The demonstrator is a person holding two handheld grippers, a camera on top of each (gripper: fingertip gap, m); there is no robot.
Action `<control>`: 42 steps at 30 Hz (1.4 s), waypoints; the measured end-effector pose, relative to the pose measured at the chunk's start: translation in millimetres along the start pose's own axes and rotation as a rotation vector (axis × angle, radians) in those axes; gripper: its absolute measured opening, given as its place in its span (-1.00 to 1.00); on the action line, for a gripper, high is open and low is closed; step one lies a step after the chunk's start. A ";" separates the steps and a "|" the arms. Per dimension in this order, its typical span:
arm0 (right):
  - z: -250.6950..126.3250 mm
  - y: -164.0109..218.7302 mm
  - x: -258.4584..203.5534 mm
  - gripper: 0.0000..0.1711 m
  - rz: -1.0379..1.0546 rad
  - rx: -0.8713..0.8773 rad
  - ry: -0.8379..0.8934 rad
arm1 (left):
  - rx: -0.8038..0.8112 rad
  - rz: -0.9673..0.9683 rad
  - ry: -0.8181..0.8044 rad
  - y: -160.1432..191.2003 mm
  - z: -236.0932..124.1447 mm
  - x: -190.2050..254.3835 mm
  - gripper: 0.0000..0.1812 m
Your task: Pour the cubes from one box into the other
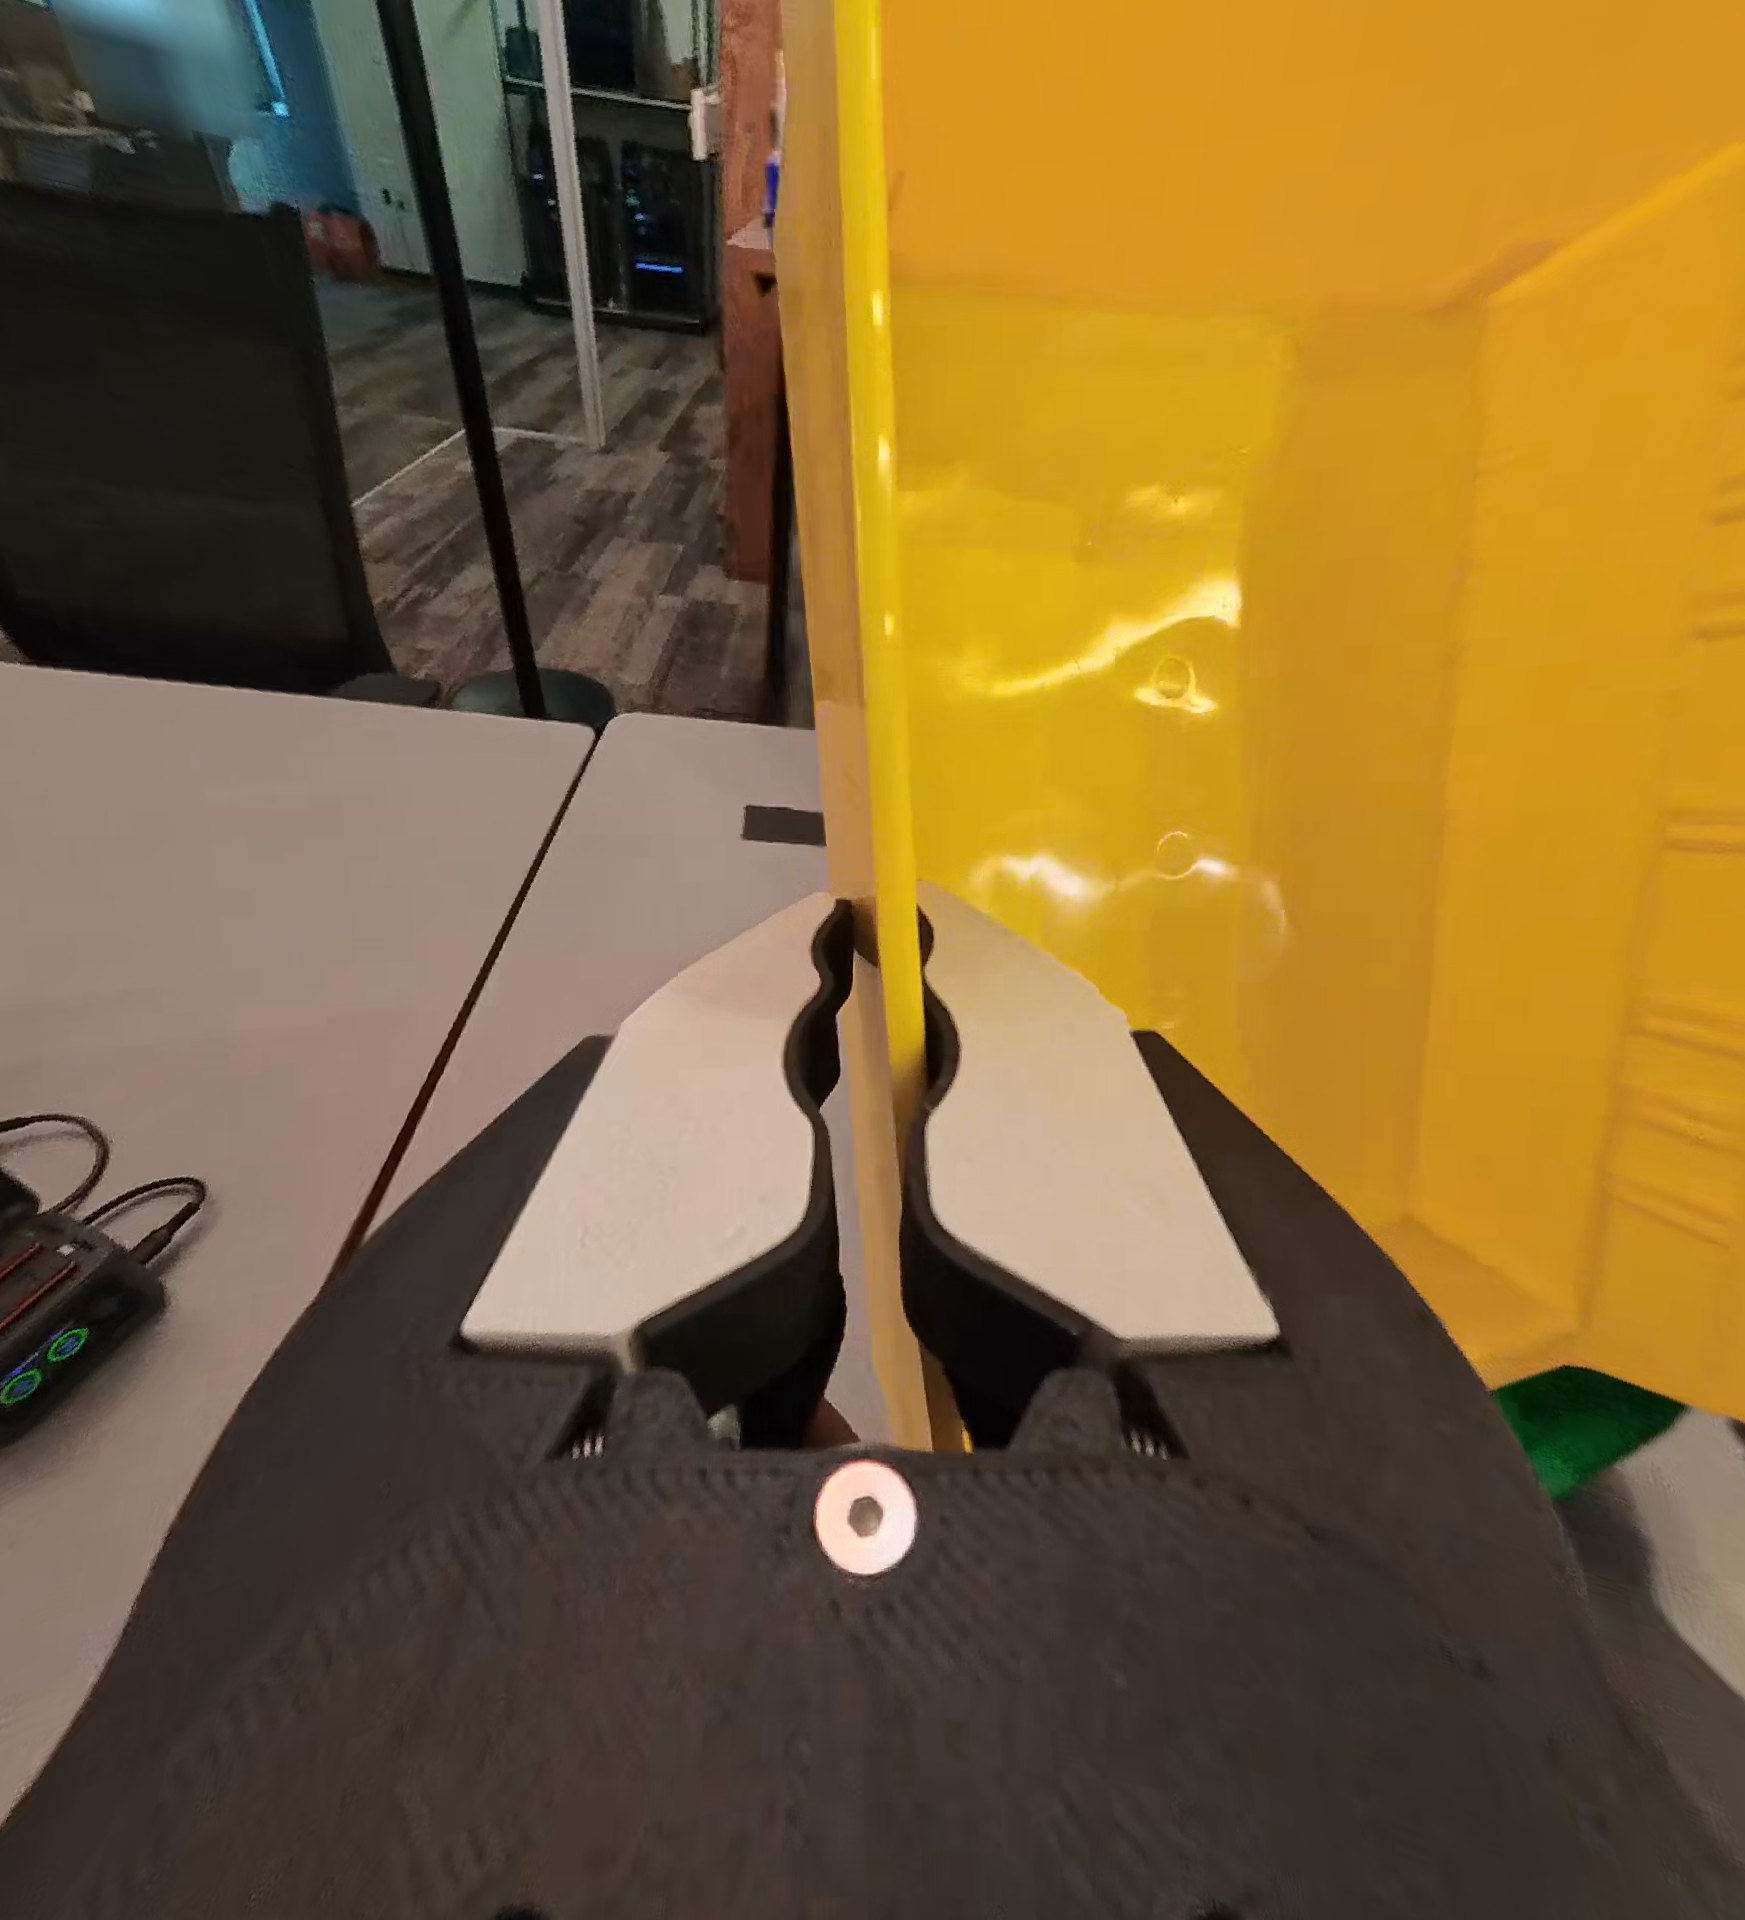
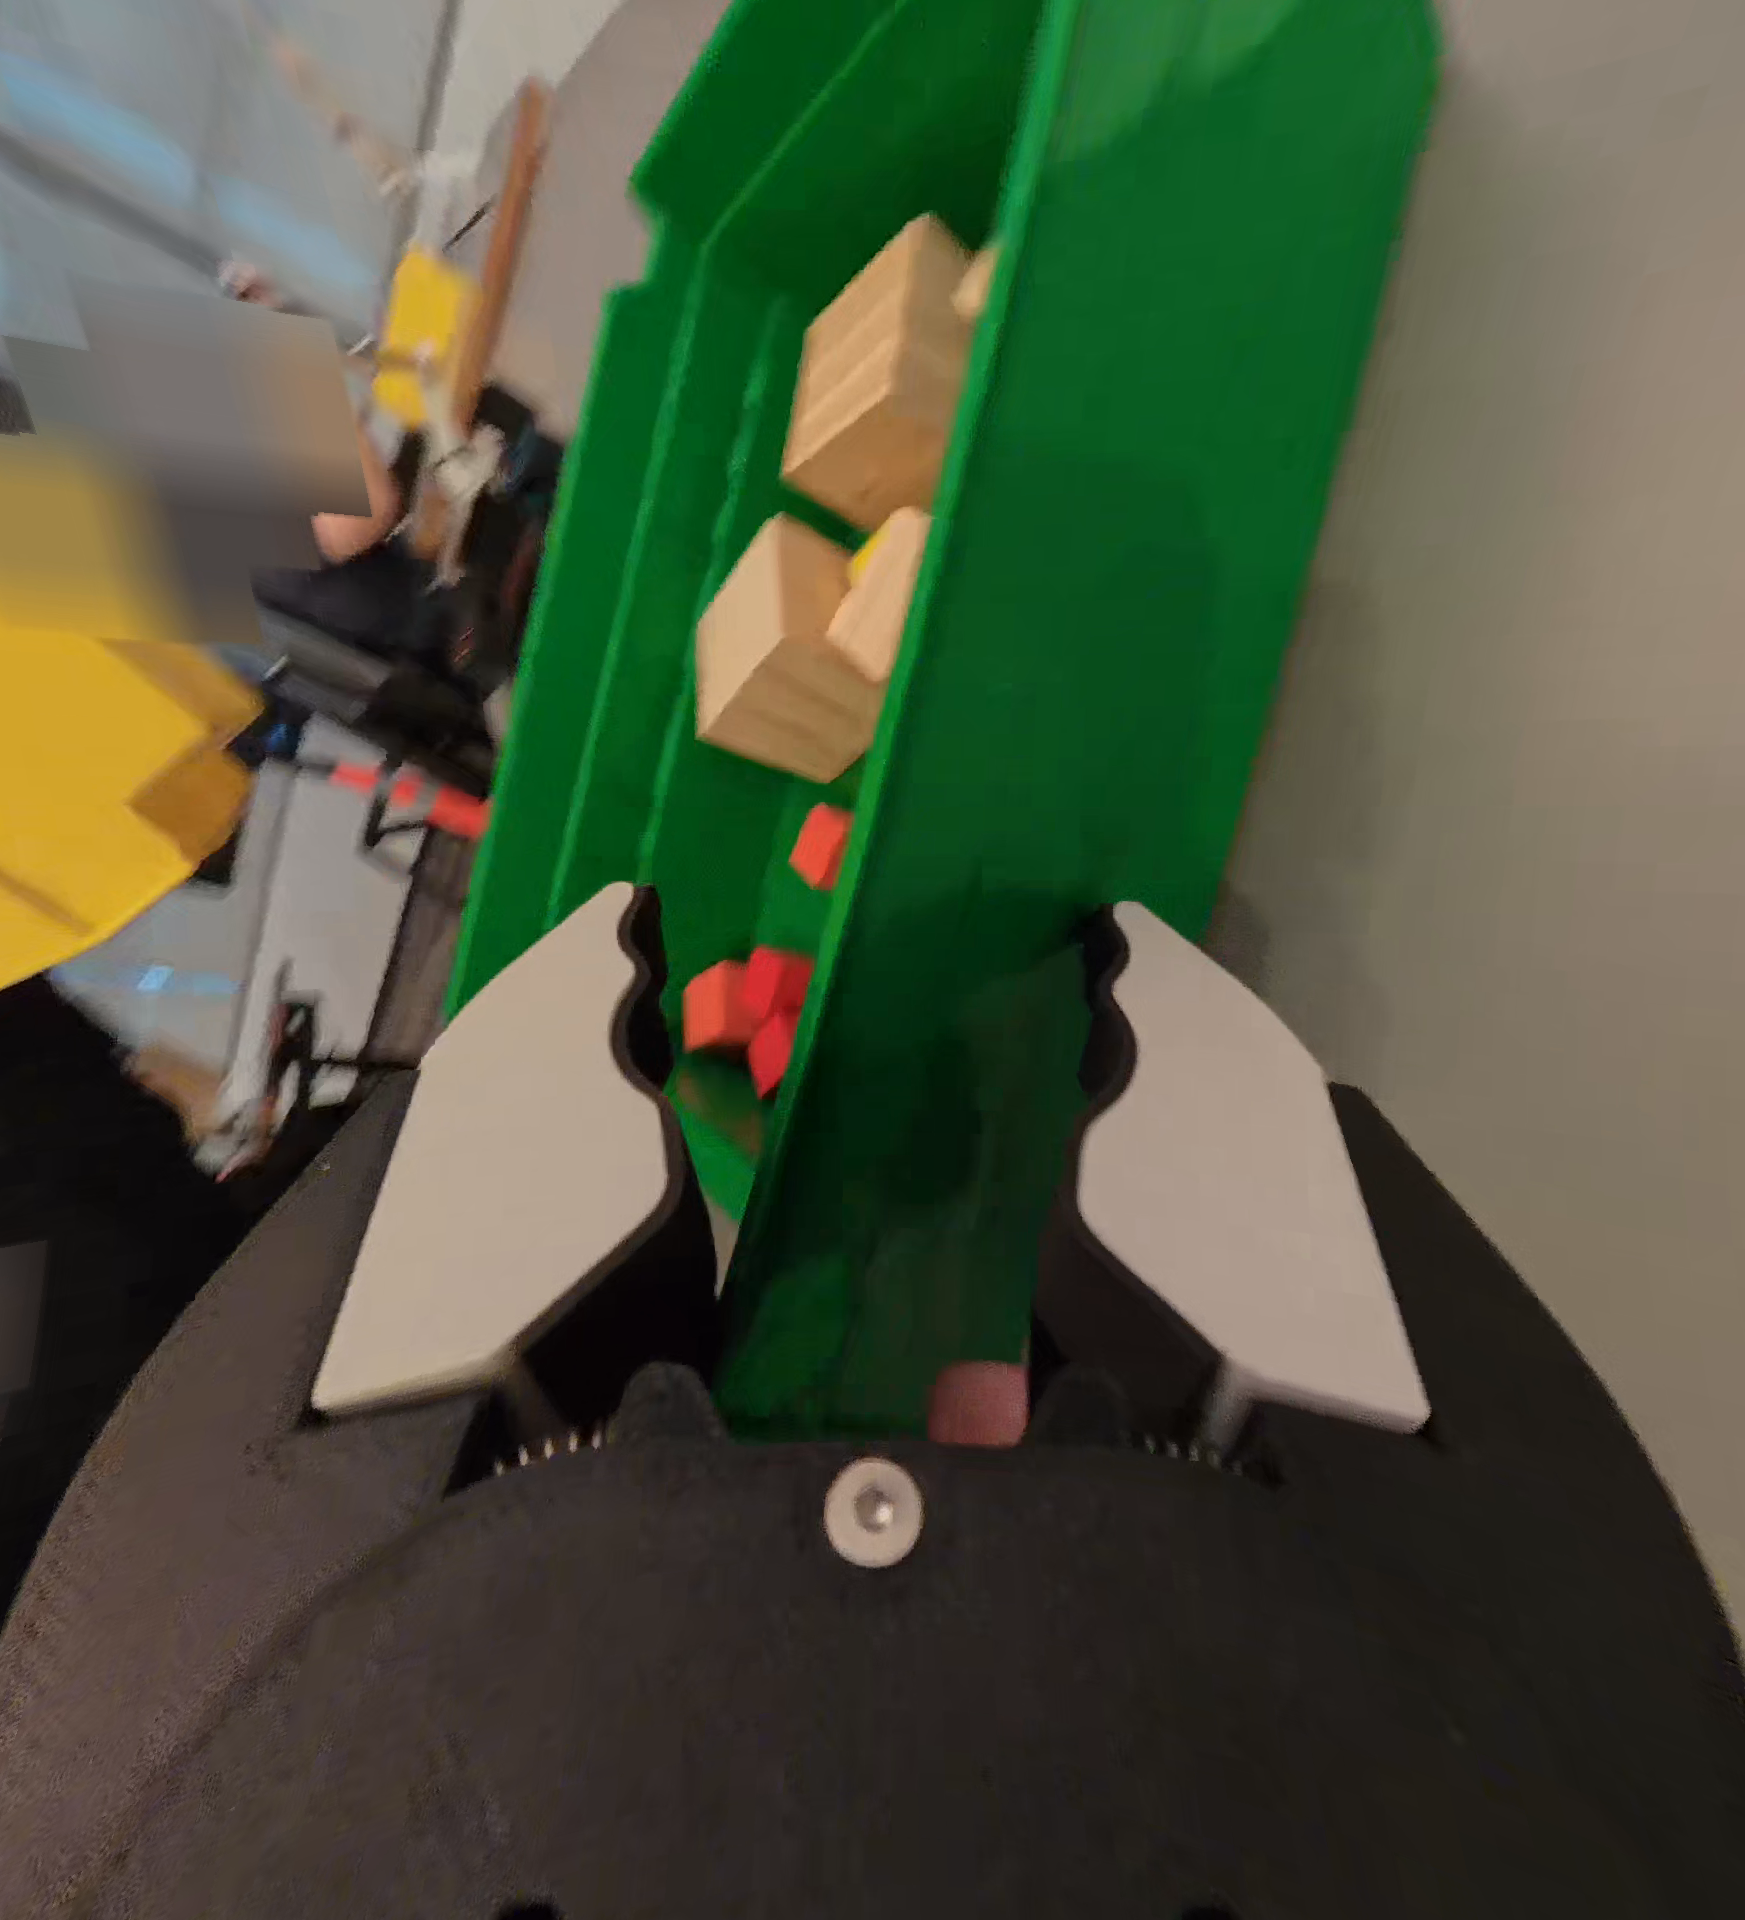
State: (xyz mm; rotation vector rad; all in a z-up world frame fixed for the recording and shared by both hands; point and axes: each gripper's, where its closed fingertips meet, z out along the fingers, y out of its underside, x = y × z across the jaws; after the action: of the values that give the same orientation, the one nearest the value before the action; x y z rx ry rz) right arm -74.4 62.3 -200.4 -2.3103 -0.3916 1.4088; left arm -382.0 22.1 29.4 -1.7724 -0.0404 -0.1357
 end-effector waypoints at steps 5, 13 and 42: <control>-34.4 -6.2 -20.8 -0.22 -0.117 0.001 -0.067 | -0.006 0.024 0.115 -7.0 0.9 53.5 -0.93; -241.6 -46.6 9.5 -0.30 -0.179 0.210 0.053 | -0.133 0.061 0.454 42.6 56.8 230.7 -0.92; -334.7 -3.4 144.2 -0.35 0.027 0.204 0.273 | -0.676 -0.474 0.699 257.3 145.9 471.3 -0.41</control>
State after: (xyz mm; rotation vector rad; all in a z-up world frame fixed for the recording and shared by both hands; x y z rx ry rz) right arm 289.1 63.6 -174.1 -2.3019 -0.1285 1.0684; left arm 122.0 89.6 -196.4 -2.2551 0.1037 -1.2209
